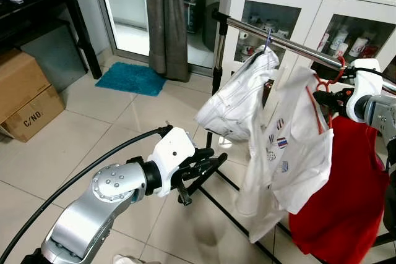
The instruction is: Hang hanger
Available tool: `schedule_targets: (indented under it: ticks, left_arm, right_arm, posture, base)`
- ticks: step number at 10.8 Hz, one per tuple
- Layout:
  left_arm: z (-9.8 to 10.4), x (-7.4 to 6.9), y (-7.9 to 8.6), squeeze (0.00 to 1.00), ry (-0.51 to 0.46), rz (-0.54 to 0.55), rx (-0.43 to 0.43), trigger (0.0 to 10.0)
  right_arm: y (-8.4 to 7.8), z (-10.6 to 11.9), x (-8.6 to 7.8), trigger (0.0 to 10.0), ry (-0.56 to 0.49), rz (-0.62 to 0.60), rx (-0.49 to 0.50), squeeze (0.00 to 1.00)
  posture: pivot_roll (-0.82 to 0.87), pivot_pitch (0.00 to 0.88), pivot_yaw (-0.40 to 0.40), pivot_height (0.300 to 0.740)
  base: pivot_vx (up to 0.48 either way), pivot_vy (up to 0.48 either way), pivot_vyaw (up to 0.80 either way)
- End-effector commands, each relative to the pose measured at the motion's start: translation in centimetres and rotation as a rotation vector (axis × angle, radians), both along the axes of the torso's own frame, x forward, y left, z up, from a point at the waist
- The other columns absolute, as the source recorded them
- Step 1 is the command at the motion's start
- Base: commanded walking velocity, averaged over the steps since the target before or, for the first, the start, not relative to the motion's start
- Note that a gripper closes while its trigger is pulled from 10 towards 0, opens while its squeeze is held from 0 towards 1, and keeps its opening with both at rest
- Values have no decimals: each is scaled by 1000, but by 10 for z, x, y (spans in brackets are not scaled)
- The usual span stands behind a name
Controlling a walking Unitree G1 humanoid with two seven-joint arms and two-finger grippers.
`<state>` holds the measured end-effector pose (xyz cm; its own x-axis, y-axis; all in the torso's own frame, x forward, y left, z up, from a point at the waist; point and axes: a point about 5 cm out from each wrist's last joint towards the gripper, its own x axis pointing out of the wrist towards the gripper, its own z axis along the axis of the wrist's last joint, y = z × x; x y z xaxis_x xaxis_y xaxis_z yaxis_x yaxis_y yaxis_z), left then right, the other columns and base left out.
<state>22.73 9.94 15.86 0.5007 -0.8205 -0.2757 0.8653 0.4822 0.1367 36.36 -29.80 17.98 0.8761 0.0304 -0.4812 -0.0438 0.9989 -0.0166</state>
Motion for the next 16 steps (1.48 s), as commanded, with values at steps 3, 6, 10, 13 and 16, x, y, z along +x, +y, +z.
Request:
schedule_targets:
  ticks: [3,6,10,13,16]
  left_arm:
    - [2,-1,-3,0,-12,-10,6,10000]
    - [1,-2,-3,0,-14,-8,10,10000]
    - [0,-4,-3,0,-11,0,8,10000]
    - [0,-2,-5,0,-9,-15,6,10000]
    - [0,0,-8,0,-12,-28,0,10000]
  right_arm:
    - [4,-11,-2,0,46,-24,18,0]
    - [10,-1,3,10000,-6,61,-106,0]
    - [5,25,-10,10000,-154,109,-114,1000]
    - [-6,16,-29,10000,-84,81,-118,1000]
    - [14,1,-17,10000,-69,44,-13,0]
  posture:
    - [90,18,-22,740]
    - [92,20,-28,740]
    - [84,23,-33,740]
    - [64,20,-15,740]
    - [57,22,-7,740]
  base:
    - [0,0,0]
    - [0,0,0]
    - [0,0,0]
    - [0,0,0]
    - [0,0,0]
